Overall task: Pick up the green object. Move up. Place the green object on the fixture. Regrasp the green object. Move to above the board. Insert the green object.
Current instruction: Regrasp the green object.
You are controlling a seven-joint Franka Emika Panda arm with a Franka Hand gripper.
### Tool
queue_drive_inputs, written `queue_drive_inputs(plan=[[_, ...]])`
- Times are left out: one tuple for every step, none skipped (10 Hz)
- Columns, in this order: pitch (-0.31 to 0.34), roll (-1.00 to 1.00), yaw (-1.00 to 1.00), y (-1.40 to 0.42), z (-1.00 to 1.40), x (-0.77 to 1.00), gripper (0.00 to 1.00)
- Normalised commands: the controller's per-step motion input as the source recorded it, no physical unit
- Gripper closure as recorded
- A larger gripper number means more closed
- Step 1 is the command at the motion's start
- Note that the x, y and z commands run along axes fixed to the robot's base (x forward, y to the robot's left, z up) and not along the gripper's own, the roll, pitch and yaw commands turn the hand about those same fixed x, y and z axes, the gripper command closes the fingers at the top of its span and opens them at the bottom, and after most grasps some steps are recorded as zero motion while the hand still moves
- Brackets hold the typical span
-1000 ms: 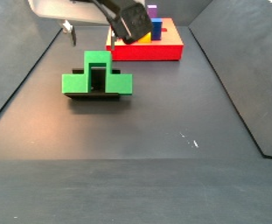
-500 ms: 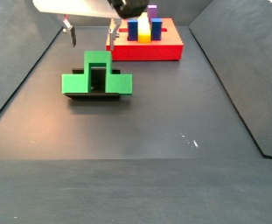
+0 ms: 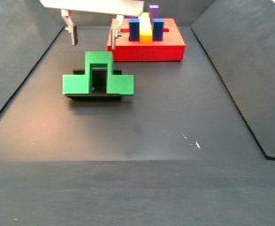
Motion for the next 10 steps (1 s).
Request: queue_drive_inputs(plan=[[0.0, 1.0, 0.06, -0.08, 0.0, 0.0, 0.0], [0.0, 1.0, 0.06, -0.1, 0.0, 0.0, 0.0], [0.017, 1.0, 0.06, -0.11, -0.02, 0.0, 0.0], [0.026, 1.0, 0.06, -0.11, -0.03, 0.03, 0.0], [0.043, 1.0, 0.14, -0.07, -0.04, 0.25, 0.0], [0.083, 1.0, 0.19, -0.06, -0.15, 0.37, 0.0], [0.117, 1.0, 0.23, -0.07, -0.19, 0.41, 0.0], [0.231, 0.8, 0.27, -0.18, -0.33, 0.33, 0.0], [0.306, 0.69, 0.37, -0.16, -0.37, 0.19, 0.0], [0.12, 0.47, 0.44, -0.14, -0.14, 0.0, 0.0]])
